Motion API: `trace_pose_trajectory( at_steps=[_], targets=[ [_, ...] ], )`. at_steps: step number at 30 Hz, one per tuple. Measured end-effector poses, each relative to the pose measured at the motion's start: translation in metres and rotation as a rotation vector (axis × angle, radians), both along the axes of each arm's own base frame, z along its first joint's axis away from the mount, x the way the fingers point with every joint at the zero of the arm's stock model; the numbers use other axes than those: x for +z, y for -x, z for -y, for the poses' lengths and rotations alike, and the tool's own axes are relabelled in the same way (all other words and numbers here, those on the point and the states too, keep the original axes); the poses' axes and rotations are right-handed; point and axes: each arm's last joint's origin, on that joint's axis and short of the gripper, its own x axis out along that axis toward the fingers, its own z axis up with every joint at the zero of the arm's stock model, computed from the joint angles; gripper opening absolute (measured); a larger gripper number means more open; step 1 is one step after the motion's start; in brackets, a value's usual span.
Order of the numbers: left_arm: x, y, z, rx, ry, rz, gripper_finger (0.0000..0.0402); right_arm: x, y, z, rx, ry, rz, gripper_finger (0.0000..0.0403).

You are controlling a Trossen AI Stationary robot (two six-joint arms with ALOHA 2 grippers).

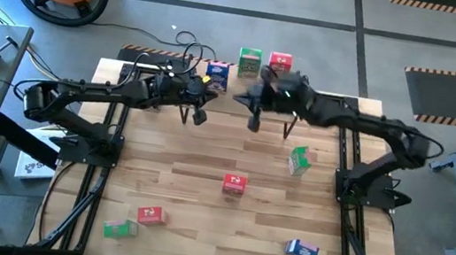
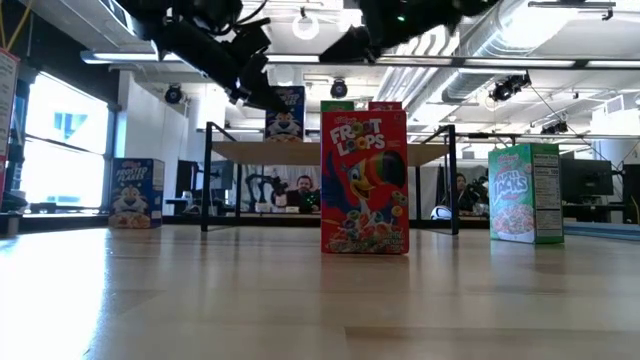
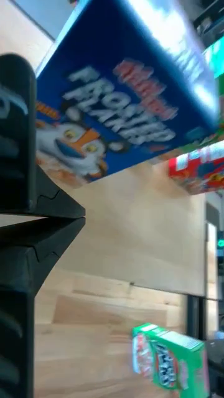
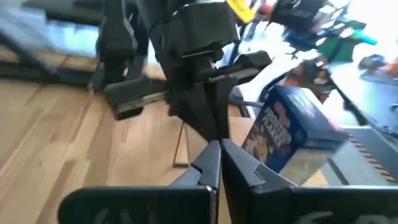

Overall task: Stack cereal on shelf
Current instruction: Adjust the blue cereal box

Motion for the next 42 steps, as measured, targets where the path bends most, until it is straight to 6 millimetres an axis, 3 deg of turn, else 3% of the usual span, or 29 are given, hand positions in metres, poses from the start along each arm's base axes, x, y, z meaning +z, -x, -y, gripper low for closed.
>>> trace_pose_trajectory(
  at_steps=[6,13,24,42],
  targets=[
    [-0.007,0.000,-0.013,0.046,0.001,-0.009,0.0000,-0.042,0.037,-0.026,-0.042,-0.035,0.167,0.0000],
    [-0.018,-0.008,-0.028,0.080,-0.010,0.013,0.0000,-0.065,0.064,-0.044,-0.068,-0.029,0.243,0.0000],
    [-0.030,-0.007,-0.047,0.144,-0.003,0.013,0.0000,-0.068,0.070,-0.048,-0.062,-0.047,0.249,0.0000],
    [-0.030,-0.003,-0.053,0.218,-0.066,-0.029,0.0000,-0.070,0.070,-0.048,-0.062,-0.049,0.227,0.0000]
  ],
)
